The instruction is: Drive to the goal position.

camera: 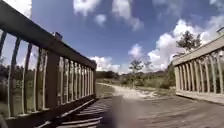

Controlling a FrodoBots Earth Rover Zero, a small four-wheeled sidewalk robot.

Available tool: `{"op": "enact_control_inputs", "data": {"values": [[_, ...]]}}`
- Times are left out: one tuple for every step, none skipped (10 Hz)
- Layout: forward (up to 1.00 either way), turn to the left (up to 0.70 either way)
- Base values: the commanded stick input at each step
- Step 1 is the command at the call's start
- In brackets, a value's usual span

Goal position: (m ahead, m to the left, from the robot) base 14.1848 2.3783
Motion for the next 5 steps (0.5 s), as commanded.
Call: {"op": "enact_control_inputs", "data": {"values": [[0.70, 0.00], [0.70, 0.00], [0.70, 0.00], [0.70, 0.00], [0.70, 0.00]]}}
